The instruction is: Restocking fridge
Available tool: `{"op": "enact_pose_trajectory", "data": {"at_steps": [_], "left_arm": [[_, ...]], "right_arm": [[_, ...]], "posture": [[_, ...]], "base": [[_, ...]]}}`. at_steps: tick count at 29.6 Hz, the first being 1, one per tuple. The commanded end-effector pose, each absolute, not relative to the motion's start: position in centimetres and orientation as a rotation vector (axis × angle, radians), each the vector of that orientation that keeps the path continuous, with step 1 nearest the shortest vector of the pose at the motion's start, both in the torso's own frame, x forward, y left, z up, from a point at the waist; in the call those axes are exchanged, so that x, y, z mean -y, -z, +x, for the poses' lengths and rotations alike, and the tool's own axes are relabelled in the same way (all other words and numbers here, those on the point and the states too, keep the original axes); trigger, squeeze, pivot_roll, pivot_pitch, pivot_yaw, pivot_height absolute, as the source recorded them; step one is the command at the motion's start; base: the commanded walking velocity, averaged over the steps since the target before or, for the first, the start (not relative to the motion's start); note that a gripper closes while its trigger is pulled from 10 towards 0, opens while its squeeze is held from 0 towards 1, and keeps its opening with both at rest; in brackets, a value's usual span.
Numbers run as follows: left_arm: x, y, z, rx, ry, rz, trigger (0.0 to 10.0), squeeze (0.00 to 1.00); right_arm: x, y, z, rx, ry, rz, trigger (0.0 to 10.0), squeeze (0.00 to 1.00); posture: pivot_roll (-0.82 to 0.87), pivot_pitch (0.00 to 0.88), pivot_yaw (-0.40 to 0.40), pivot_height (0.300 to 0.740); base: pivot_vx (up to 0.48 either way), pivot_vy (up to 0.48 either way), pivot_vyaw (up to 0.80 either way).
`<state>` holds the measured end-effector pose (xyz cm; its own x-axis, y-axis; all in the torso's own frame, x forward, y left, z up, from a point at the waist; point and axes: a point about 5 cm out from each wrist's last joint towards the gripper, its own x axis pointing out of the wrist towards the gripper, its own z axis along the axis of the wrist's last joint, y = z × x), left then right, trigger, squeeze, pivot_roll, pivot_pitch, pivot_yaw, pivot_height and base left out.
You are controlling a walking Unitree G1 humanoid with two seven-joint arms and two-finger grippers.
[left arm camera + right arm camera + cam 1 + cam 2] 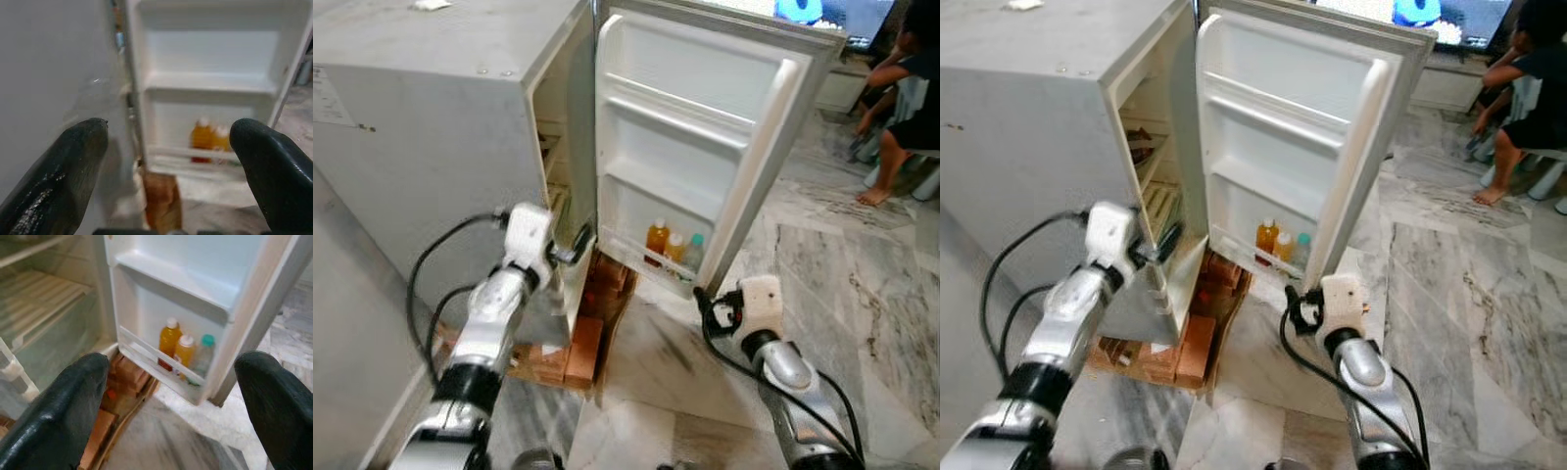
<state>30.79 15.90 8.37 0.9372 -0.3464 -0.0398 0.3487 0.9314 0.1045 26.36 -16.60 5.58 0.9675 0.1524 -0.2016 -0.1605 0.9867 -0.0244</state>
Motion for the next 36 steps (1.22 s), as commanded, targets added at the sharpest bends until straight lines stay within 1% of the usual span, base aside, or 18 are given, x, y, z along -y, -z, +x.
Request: {"op": "enact_pose_trajectory", "data": {"at_steps": [1,5,9,13,20,30,36], "left_arm": [[-15.7,-9.4,30.5,0.021,0.356,0.105,10.0,0.00],[-16.9,-8.6,29.1,-0.004,0.298,0.104,10.0,0.00],[-17.8,-8.4,28.3,-0.009,0.252,0.122,10.0,0.00],[-17.9,-8.3,28.0,-0.013,0.239,0.138,10.0,0.00],[-16.8,-8.5,27.5,-0.014,0.247,0.127,10.0,0.00],[-17.4,-8.4,27.9,-0.041,0.156,0.155,10.0,0.00],[-16.9,-8.4,28.0,-0.040,0.157,0.160,10.0,0.00]], "right_arm": [[17.1,-6.0,26.4,-0.168,-0.133,-0.047,10.0,0.00],[17.3,-6.2,26.8,-0.154,-0.108,-0.021,10.0,0.00],[16.3,-6.4,27.0,-0.136,-0.138,-0.028,10.0,0.00],[16.0,-6.4,27.1,-0.126,-0.146,-0.026,10.0,0.00],[16.1,-6.5,27.3,-0.112,-0.134,-0.028,10.0,0.00],[16.1,-6.7,27.5,-0.101,-0.124,-0.025,10.0,0.00],[15.9,-6.6,27.5,-0.100,-0.132,-0.024,10.0,0.00]], "posture": [[0.00,0.000,-0.045,0.740],[0.02,0.000,-0.049,0.740],[0.03,0.000,-0.051,0.740],[0.03,0.000,-0.048,0.740],[0.03,0.000,-0.045,0.740],[0.03,0.000,-0.044,0.740],[0.02,0.000,-0.048,0.740]], "base": [[0.000,-0.352,0.00],[0.000,-0.435,0.00],[0.000,-0.442,-0.80],[0.187,-0.410,-0.68],[0.359,-0.311,0.00],[0.454,0.000,0.00],[0.480,0.000,-0.45]]}}
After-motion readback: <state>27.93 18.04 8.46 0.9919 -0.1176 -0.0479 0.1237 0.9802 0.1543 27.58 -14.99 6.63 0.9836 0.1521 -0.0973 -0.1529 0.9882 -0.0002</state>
